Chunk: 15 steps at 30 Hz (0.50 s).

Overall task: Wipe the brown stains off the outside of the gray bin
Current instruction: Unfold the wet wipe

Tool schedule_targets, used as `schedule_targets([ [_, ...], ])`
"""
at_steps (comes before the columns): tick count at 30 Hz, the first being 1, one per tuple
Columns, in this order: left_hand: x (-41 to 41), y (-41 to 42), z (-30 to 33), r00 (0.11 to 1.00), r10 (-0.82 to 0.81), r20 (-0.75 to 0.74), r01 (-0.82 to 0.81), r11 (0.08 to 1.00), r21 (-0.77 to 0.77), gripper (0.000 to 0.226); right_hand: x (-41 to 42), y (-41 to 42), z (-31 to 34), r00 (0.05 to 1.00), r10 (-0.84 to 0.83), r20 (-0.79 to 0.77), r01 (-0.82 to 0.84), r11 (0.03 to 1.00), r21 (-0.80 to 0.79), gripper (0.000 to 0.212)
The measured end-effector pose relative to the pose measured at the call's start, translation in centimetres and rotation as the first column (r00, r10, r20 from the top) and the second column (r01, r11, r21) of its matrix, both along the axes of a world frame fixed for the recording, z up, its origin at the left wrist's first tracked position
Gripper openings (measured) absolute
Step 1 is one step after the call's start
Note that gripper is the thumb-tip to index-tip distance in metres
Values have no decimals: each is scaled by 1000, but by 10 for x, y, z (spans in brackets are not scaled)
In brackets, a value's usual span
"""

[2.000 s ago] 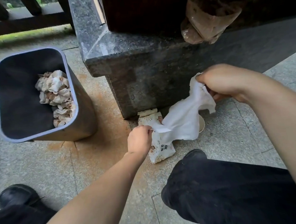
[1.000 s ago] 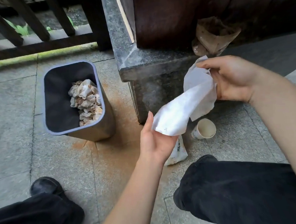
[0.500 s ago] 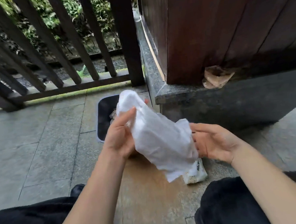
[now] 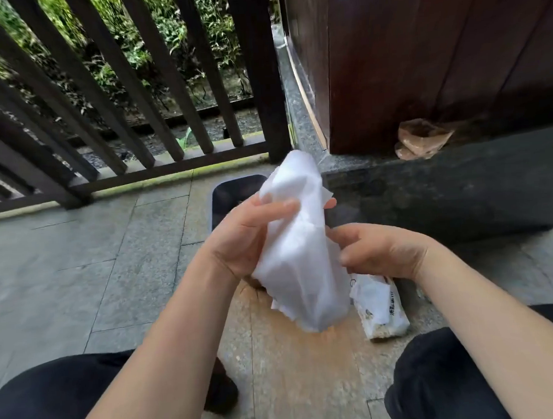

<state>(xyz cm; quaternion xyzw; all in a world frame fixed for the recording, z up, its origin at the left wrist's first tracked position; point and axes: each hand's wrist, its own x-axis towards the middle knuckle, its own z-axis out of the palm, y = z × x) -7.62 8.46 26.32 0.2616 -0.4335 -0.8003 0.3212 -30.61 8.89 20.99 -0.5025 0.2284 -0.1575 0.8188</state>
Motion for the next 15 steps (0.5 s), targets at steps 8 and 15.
schedule_targets([
  [8,5,0,-2,952,164,260,-164,986,-22,55,-10,6,21,992,-55,-115,42,993,-112,37],
  [15,14,15,-11,945,173,278,-201,977,77,50,-15,12,19,947,-279,-157,259,956,-138,29],
])
